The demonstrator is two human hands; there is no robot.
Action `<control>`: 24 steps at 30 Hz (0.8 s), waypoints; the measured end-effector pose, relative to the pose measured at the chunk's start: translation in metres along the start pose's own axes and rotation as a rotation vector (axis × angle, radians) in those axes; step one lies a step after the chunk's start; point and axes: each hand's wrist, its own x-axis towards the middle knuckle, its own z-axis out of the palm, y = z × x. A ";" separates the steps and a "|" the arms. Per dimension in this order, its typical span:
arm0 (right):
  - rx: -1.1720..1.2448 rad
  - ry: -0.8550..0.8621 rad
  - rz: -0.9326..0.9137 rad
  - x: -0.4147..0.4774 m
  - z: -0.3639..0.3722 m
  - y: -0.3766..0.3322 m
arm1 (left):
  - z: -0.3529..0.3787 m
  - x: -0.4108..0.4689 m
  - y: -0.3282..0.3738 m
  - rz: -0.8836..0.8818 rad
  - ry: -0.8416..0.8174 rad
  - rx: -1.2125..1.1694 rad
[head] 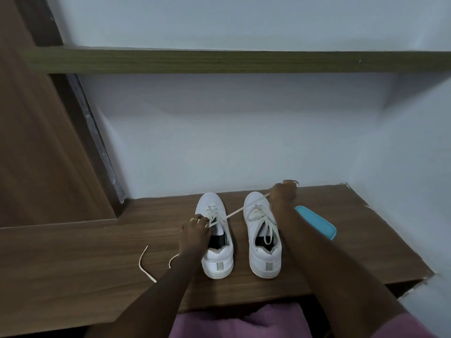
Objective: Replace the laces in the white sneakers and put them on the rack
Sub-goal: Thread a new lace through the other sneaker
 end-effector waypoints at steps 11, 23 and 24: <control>-0.181 0.425 -0.061 0.041 -0.096 -0.018 | -0.008 0.007 0.004 -0.090 -0.026 0.125; -0.725 -0.500 -0.473 -0.016 -0.008 0.014 | -0.006 0.039 0.021 -0.093 -0.081 0.026; -0.742 -0.584 -0.495 -0.025 0.003 0.019 | -0.005 0.038 0.021 -0.111 -0.062 -0.005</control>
